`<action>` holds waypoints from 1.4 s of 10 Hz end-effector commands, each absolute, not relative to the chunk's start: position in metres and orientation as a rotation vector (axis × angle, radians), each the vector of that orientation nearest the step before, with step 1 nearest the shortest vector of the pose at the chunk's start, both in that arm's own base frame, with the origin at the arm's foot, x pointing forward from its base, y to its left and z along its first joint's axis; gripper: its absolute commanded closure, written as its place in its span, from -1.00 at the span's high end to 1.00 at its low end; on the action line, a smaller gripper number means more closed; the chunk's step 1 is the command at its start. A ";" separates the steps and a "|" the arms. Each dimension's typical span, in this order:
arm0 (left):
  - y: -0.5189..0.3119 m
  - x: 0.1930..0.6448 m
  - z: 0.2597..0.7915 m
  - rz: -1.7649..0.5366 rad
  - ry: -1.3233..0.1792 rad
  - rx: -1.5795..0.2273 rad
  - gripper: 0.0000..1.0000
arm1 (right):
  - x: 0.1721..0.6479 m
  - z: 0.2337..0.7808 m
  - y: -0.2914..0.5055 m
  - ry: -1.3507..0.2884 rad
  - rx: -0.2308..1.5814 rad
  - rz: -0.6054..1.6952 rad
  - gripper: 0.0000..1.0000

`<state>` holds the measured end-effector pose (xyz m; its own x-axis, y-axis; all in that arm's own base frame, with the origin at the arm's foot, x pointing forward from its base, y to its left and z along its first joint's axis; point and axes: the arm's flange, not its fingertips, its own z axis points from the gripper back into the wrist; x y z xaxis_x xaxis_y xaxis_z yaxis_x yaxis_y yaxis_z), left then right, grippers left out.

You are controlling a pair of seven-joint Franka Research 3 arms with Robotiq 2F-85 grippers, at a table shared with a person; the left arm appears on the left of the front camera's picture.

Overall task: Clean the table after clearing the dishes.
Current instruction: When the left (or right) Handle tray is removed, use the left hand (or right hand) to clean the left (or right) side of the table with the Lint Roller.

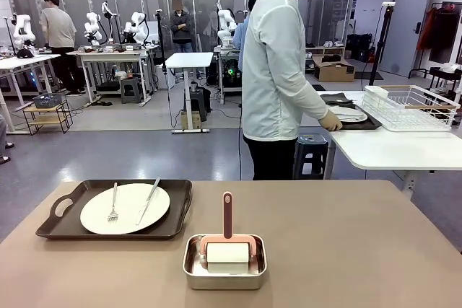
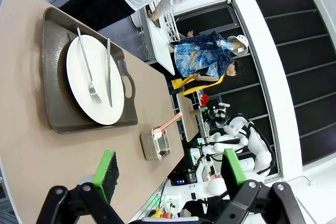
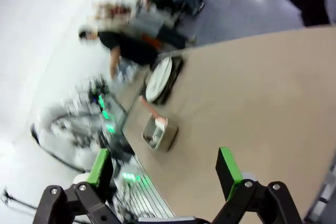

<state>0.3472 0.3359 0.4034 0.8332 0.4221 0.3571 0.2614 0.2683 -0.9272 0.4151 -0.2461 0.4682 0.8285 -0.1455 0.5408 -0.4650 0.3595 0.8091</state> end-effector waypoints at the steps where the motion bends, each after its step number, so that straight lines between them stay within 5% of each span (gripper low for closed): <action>1: 0.338 0.345 0.406 0.113 -0.626 -1.325 1.00 | 0.427 0.499 -0.164 -0.589 1.052 0.490 1.00; 5: 0.338 0.345 0.406 0.113 -0.626 -1.325 1.00 | 0.425 0.553 0.028 -0.513 0.721 1.009 1.00; 8: 0.338 0.345 0.406 0.113 -0.626 -1.325 1.00 | 0.418 0.526 0.153 -0.386 0.486 1.258 1.00; 14: 0.338 0.345 0.406 0.113 -0.626 -1.325 1.00 | 0.408 0.496 0.208 -0.315 0.436 1.387 1.00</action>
<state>0.3471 0.3361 0.4034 0.8332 0.4223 0.3571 0.2614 0.2683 -0.9272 0.4122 0.2076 0.4884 0.1579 0.8790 0.4500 -0.9866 0.1210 0.1099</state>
